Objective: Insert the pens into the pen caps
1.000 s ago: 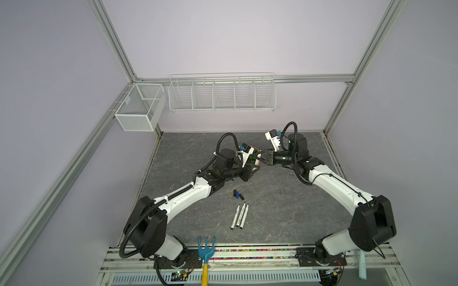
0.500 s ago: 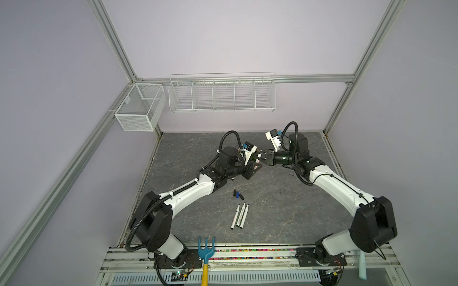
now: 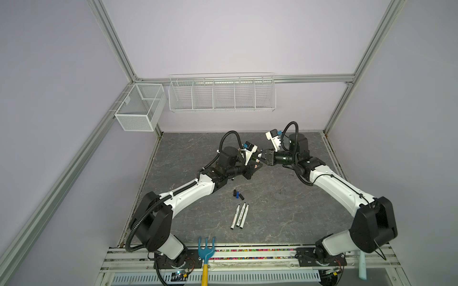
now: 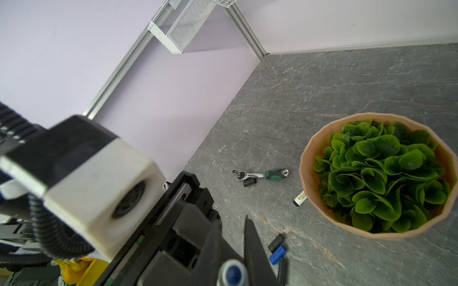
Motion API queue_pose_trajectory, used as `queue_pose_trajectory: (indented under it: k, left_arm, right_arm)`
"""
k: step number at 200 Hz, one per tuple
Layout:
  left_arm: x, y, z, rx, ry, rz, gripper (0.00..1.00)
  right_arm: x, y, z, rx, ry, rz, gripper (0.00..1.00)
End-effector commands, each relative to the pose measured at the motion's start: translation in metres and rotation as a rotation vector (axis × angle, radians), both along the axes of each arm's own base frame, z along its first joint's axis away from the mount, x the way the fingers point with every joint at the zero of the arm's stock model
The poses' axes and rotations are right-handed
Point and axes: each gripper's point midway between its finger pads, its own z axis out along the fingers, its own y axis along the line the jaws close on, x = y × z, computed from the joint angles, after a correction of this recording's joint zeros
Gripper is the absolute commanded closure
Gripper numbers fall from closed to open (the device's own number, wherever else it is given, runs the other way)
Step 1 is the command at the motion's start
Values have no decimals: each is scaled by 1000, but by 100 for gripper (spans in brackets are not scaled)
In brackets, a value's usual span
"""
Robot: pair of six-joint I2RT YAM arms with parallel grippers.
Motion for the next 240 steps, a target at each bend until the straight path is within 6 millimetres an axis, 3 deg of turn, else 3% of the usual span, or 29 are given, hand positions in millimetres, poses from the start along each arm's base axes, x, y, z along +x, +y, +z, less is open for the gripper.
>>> queue_pose_trajectory:
  k: [1,18,43,76,100,152,240]
  left_arm:
    - [15,19,8,-20,-22,116,100]
    - [28,42,-3,-21,10,237,100]
    - [44,88,-16,-19,31,464,100]
    - [57,156,-39,44,49,835,100]
    - [55,185,-48,54,75,970,100]
    - [53,200,-48,52,76,1020,100]
    - [42,219,-41,77,47,1055,100]
  right_arm:
    - [-11,-2,-3,-35,-9,8,65]
    - [-13,-6,-11,-91,-22,-17,51]
    - [-24,-2,-36,-215,-27,4,48]
    - [-60,23,-105,-439,27,156,48]
    - [-75,37,-146,-605,26,241,48]
    - [-75,57,-201,-768,62,324,47]
    - [-67,73,-245,-892,90,357,47]
